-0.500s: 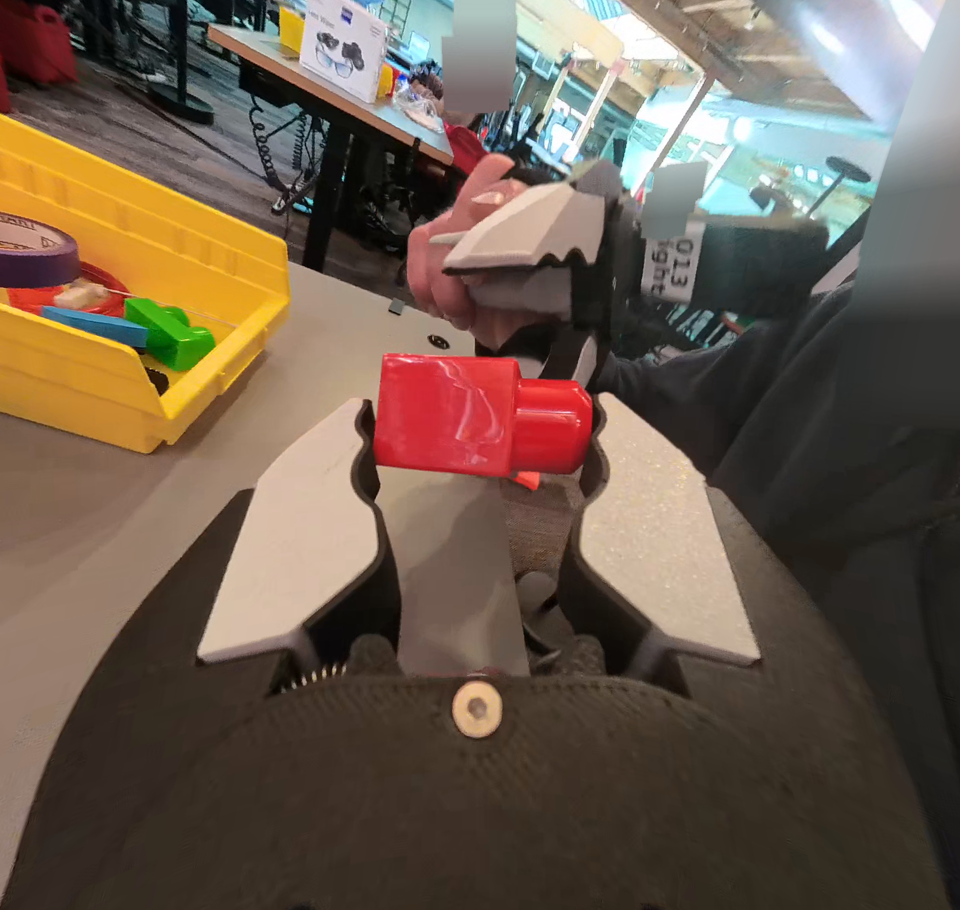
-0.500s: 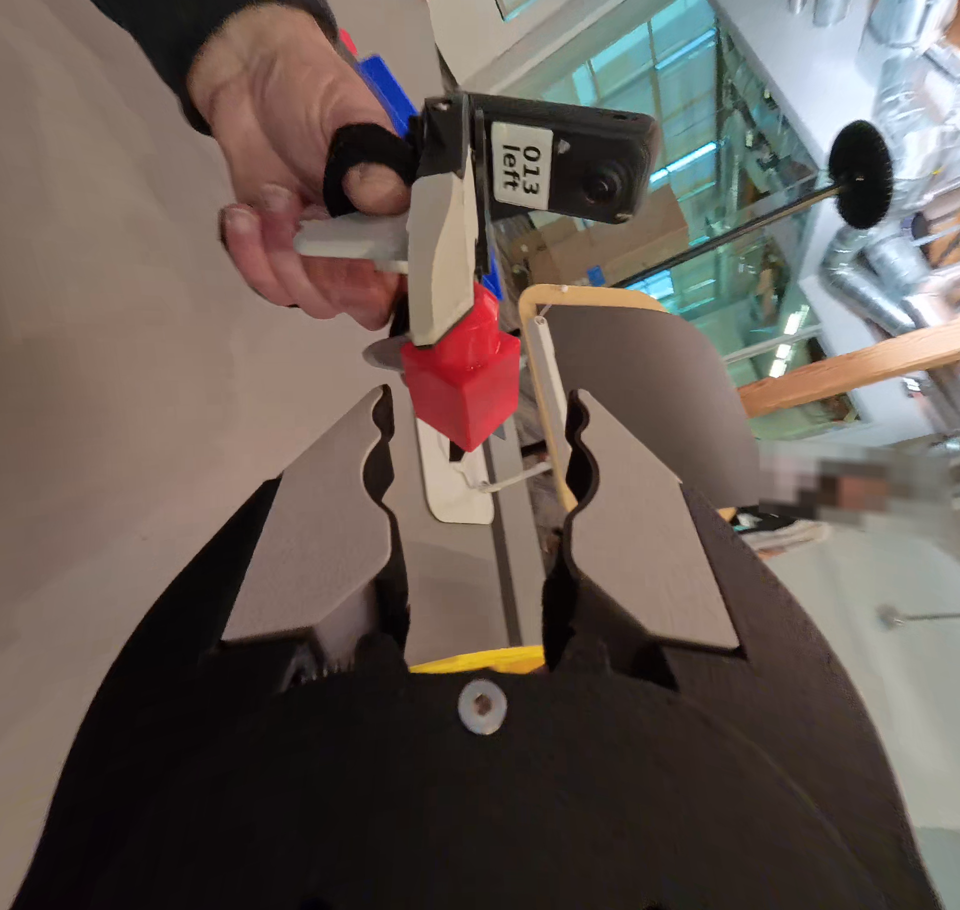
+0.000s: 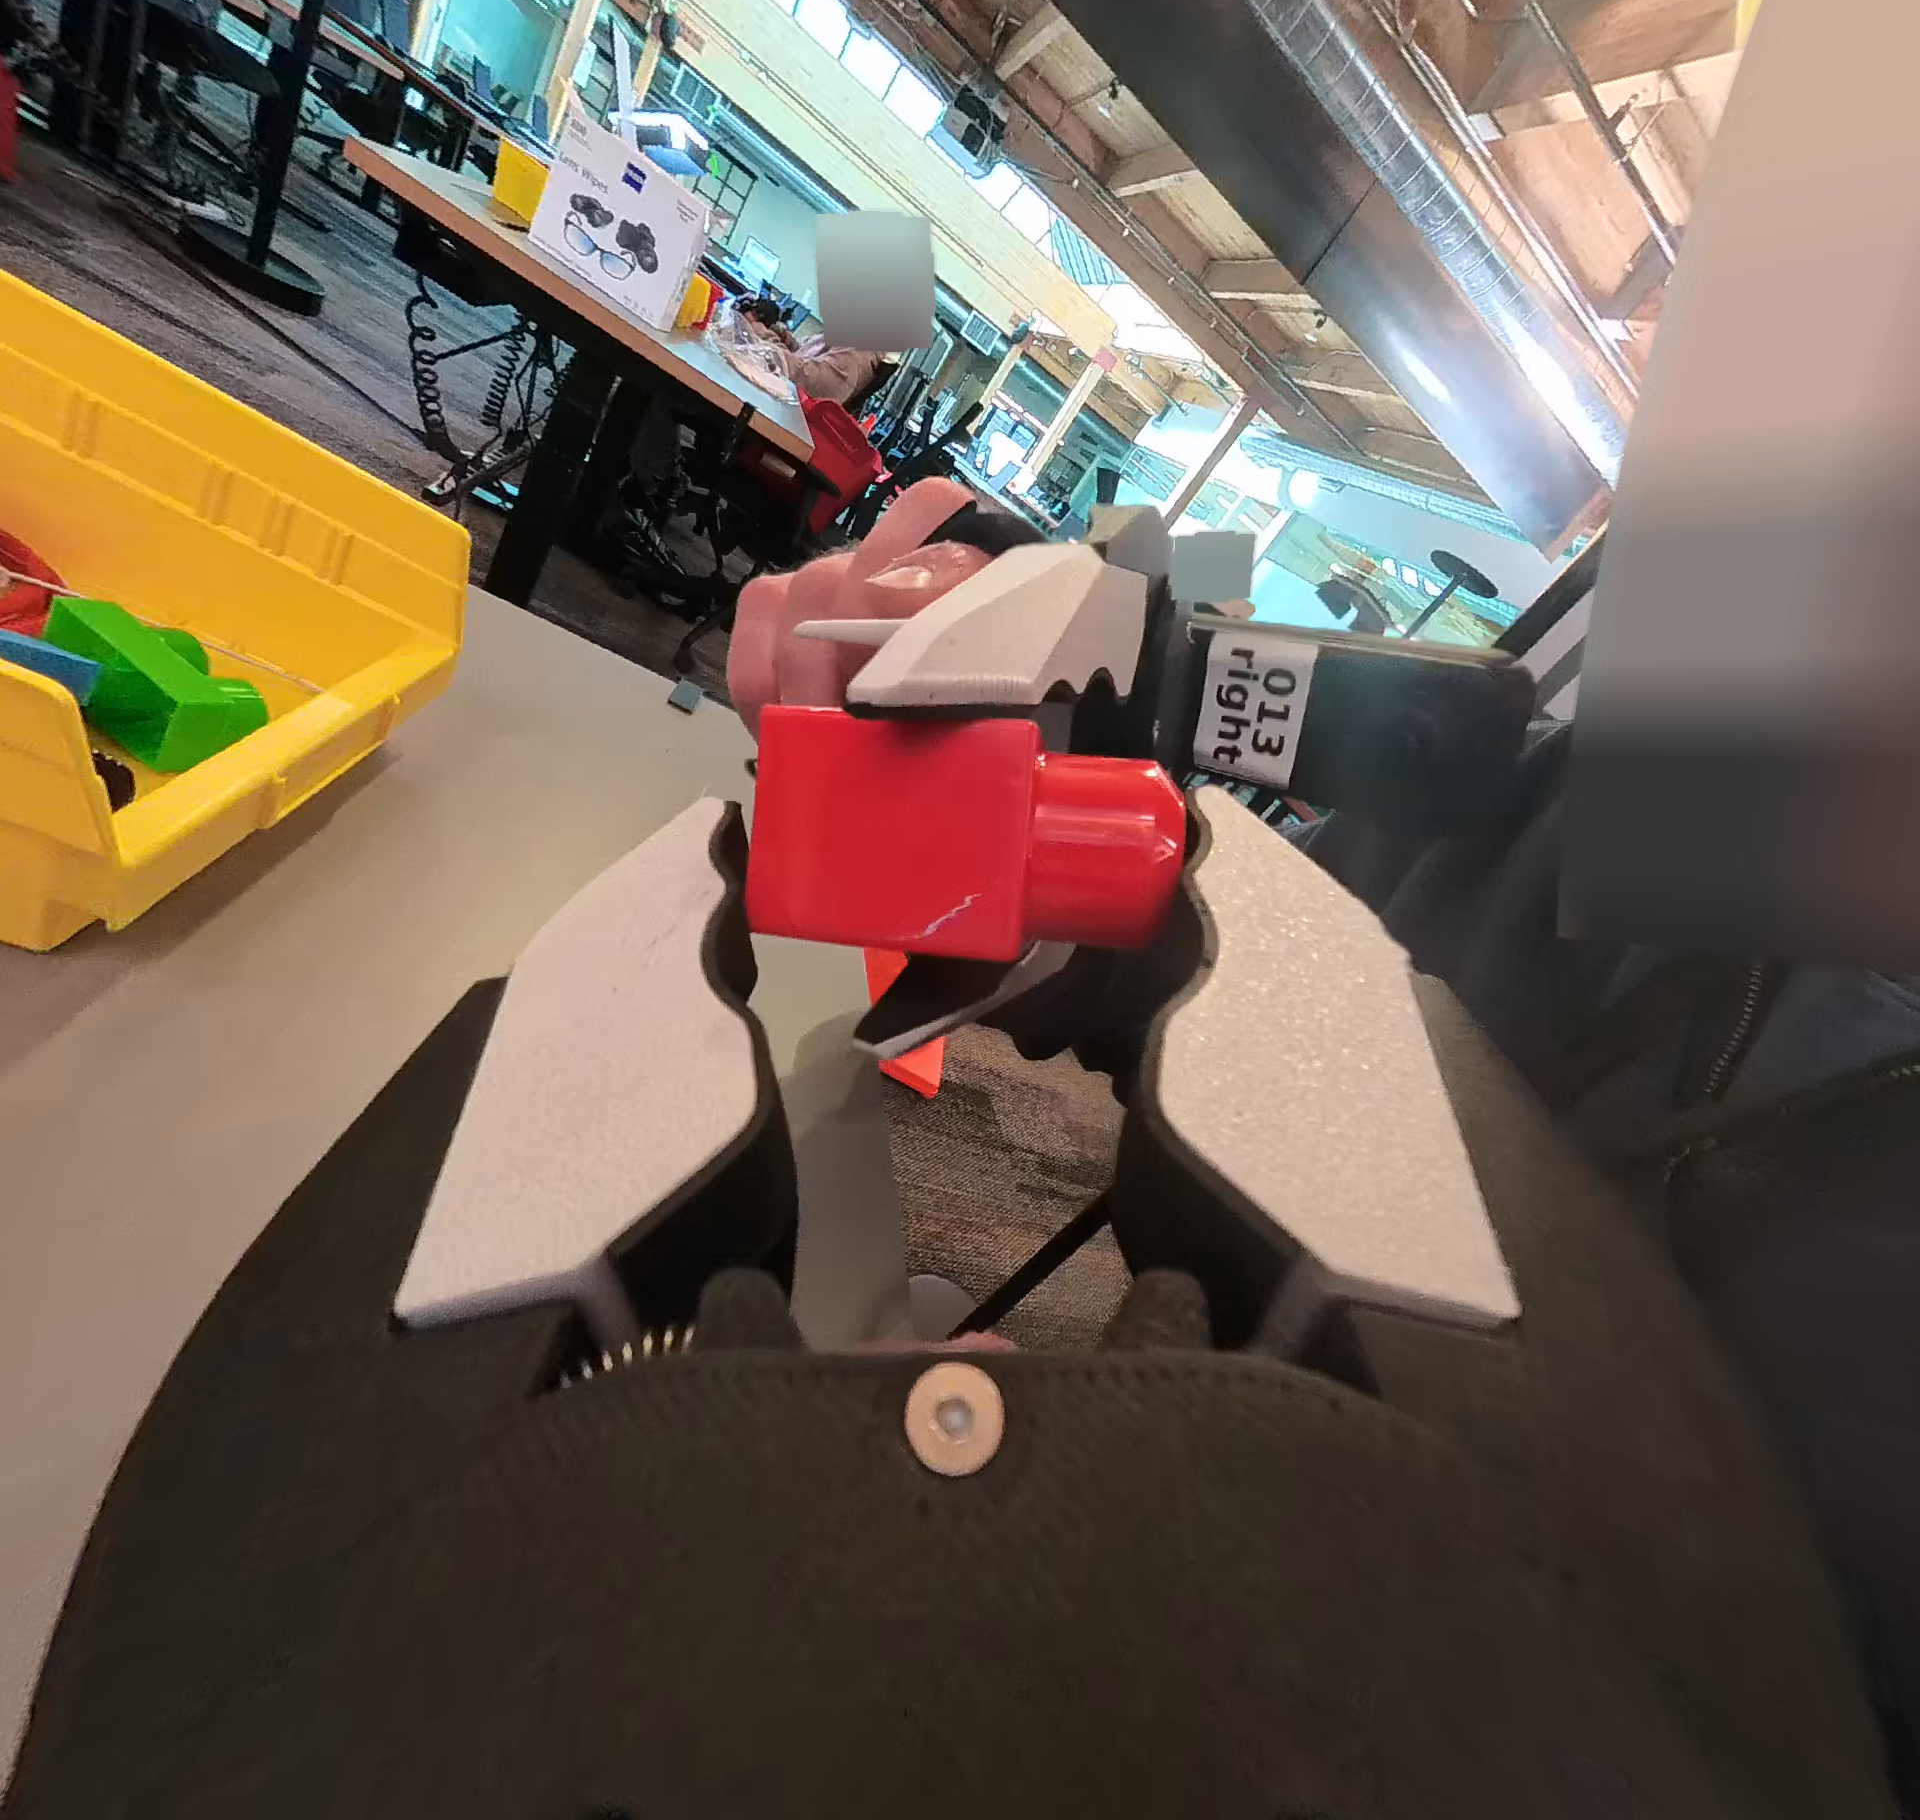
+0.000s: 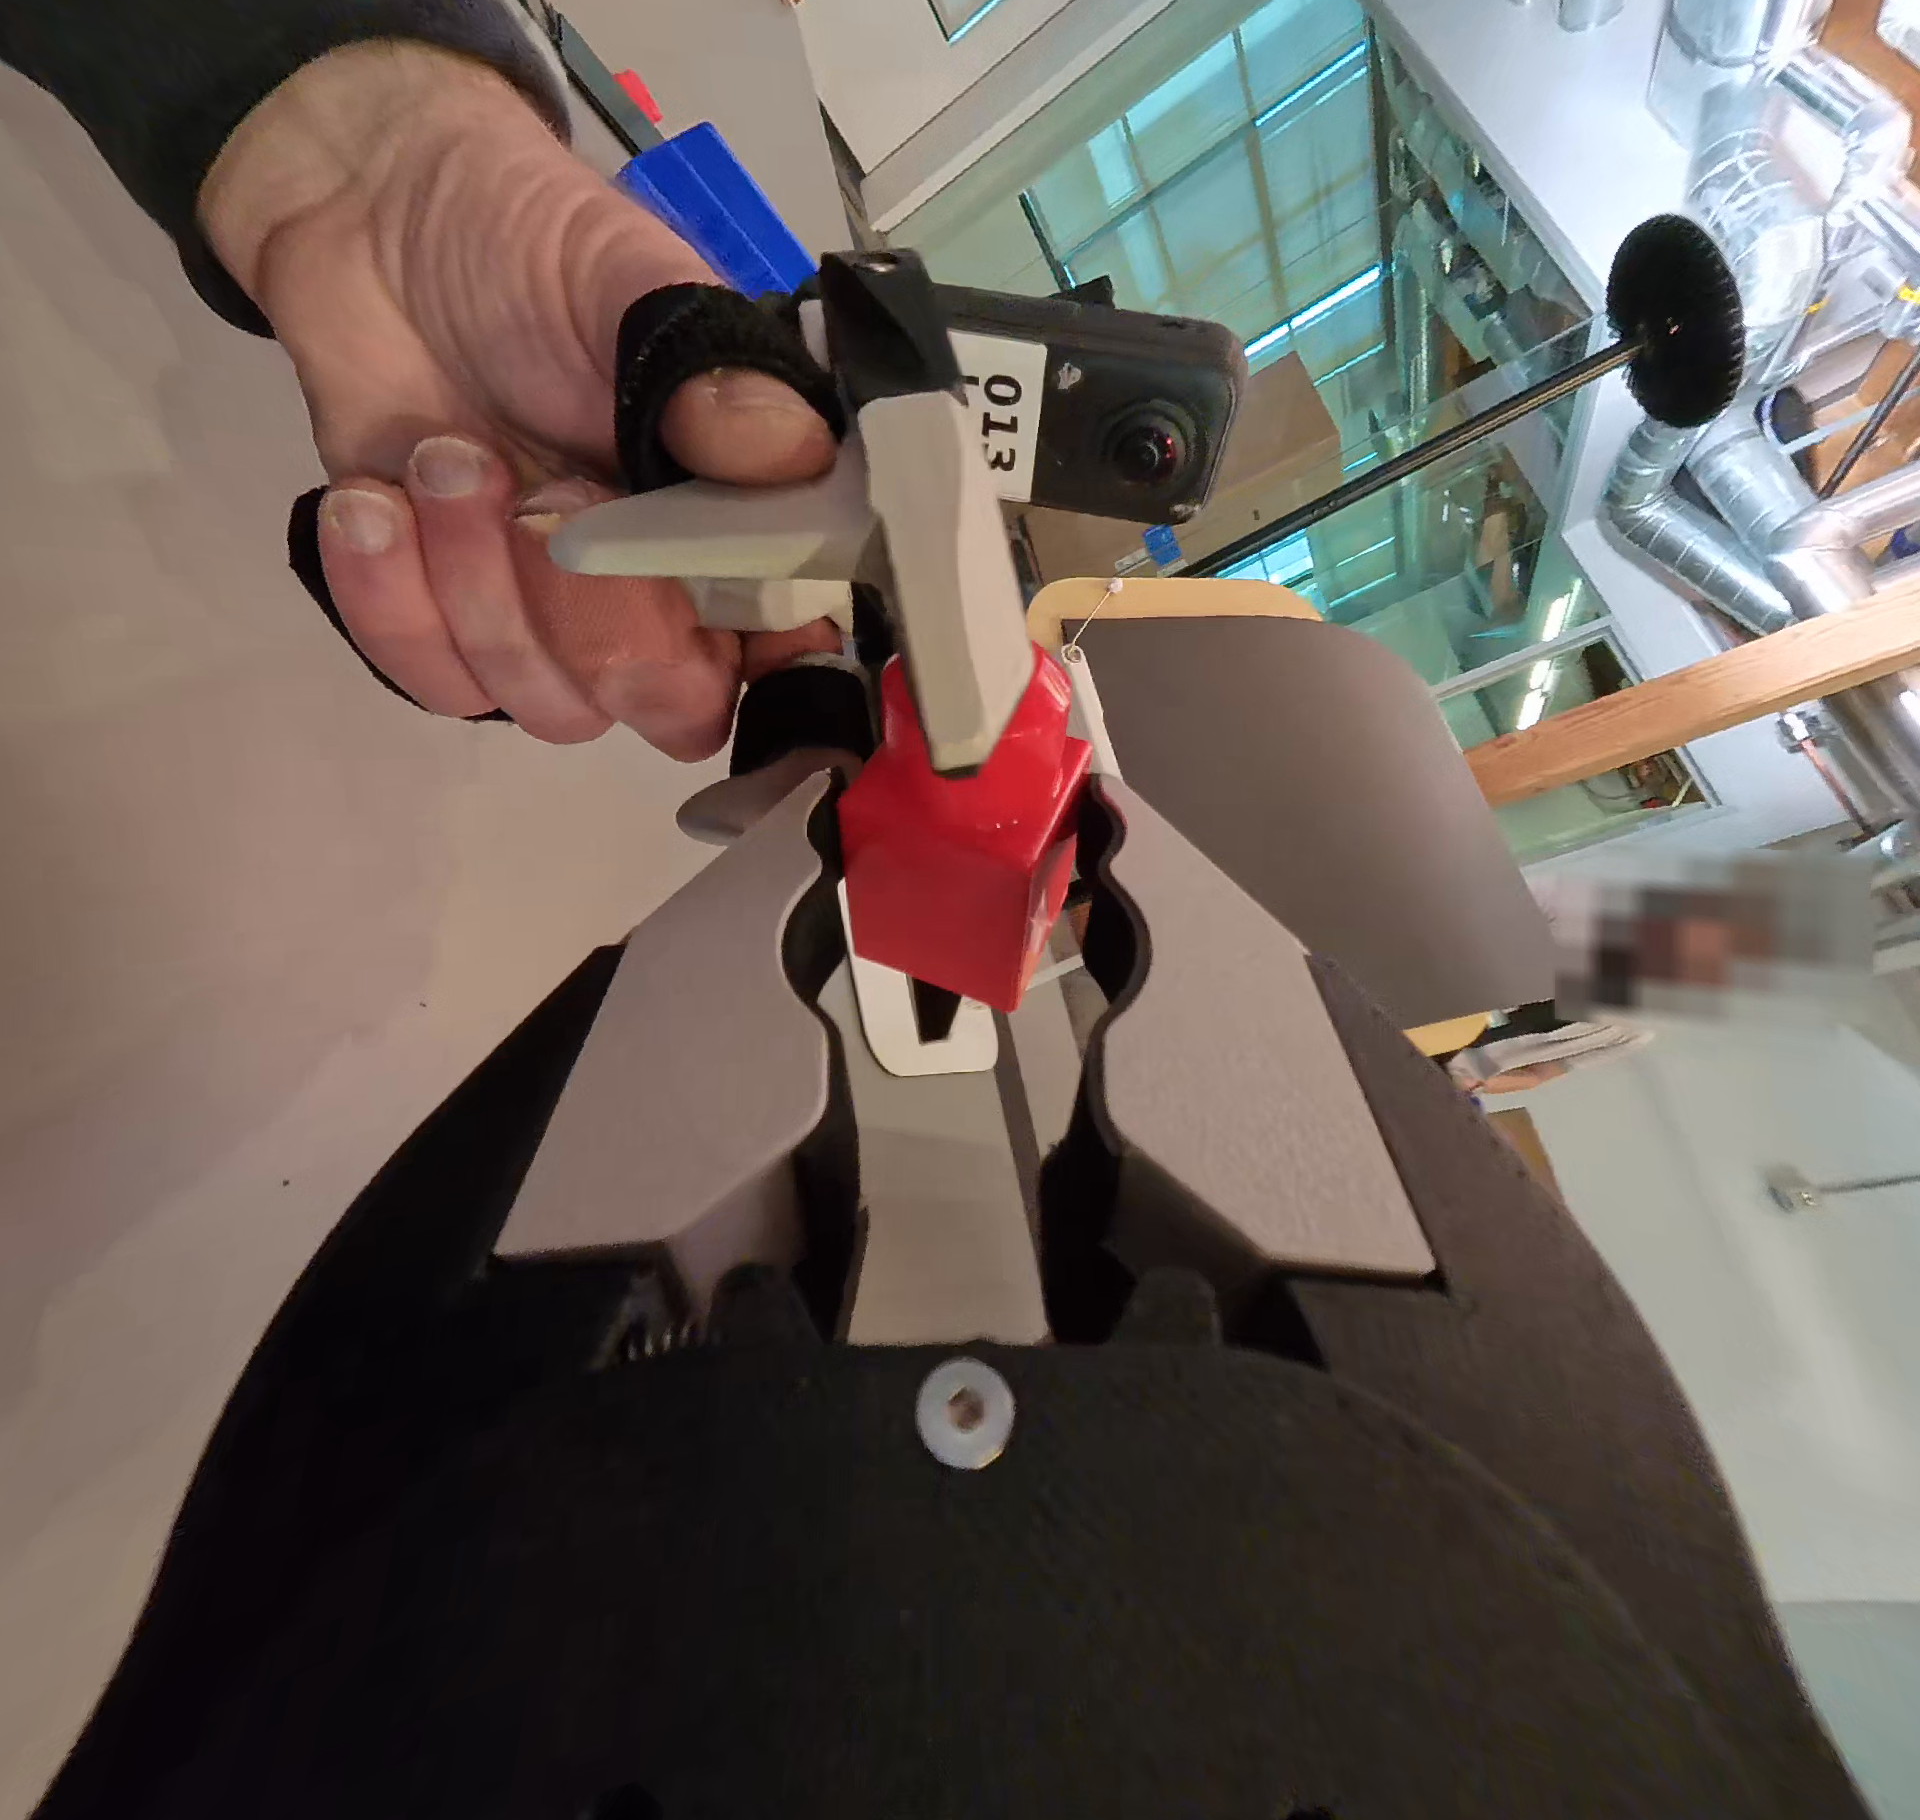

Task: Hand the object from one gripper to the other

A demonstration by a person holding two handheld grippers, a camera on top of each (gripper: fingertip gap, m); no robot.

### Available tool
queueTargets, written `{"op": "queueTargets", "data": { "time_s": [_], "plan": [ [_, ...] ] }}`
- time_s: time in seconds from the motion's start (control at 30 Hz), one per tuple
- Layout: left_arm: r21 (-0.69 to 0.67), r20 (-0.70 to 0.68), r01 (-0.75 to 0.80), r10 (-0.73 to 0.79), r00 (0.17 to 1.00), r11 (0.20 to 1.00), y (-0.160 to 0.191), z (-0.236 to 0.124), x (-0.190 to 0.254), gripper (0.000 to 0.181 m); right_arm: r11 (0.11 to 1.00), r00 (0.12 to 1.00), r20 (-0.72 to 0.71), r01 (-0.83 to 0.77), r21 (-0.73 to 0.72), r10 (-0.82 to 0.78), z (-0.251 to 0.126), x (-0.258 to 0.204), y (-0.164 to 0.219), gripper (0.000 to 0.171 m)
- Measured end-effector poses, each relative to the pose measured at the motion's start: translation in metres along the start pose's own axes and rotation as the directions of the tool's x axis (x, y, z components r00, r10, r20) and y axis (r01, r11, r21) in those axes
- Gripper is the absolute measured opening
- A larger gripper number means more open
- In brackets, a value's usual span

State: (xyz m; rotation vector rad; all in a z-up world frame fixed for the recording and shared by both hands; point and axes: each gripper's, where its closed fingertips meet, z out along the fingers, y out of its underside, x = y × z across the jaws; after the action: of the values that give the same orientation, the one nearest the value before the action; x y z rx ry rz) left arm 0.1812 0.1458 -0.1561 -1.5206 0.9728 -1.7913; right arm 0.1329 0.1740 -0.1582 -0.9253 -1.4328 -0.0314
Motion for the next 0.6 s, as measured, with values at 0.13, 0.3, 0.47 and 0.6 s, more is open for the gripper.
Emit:
{"op": "queueTargets", "data": {
  "time_s": [0.13,0.3,0.47,0.6],
  "plan": [
    [-0.045,0.117,-0.149,0.153,0.981,0.988,-0.002,-0.006,-0.01,0.089,0.994,0.993,0.03,-0.112,0.011,0.112,-0.006,0.007,0.004,0.041],
    [-0.254,0.289,-0.498,0.556,0.779,0.829,-0.005,-0.02,-0.018,0.09,0.92,0.903,0.229,-0.386,0.066,0.363,-0.011,0.002,0.003,0.039],
    [-0.513,0.269,-0.695,0.863,0.428,0.505,-0.002,-0.02,-0.02,0.091,0.798,0.744,0.419,-0.598,0.071,0.52,-0.015,-0.001,-0.002,0.041],
    [-0.674,0.207,-0.716,0.977,0.056,0.184,-0.004,-0.016,-0.027,0.093,0.639,0.532,0.571,-0.769,0.016,0.626,-0.017,-0.006,-0.009,0.041]
  ]
}}
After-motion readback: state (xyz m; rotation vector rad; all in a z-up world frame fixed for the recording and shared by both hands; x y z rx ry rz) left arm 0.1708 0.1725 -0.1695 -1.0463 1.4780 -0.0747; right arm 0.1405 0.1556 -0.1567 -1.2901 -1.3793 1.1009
